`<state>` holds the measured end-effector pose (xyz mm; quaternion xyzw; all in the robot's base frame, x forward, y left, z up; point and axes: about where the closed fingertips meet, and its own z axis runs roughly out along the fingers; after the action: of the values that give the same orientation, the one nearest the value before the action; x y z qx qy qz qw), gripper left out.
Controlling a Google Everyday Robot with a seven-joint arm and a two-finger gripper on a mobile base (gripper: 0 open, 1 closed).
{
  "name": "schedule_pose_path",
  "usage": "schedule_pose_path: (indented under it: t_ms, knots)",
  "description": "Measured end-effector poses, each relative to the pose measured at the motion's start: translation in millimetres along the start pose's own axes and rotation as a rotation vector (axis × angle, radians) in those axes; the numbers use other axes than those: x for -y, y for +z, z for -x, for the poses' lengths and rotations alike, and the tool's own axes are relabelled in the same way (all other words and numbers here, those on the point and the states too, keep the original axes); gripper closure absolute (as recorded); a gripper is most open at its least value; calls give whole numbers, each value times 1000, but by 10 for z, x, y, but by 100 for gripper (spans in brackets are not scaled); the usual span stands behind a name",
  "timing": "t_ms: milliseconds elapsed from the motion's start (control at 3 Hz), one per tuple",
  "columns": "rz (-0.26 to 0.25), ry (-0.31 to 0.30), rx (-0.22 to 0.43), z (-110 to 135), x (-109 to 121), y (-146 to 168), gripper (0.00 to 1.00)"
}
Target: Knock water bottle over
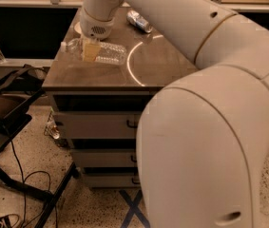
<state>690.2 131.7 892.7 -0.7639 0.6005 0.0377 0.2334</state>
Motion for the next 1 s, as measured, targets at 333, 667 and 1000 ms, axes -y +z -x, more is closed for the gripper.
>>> schedule_pose_path:
  t_ms: [333, 667, 1000]
  knots:
    - [103, -98, -59, 173, 48, 270, 100]
    - [208, -173, -111, 287, 133, 453, 100]
    - [275, -206, -130, 401, 138, 727, 100]
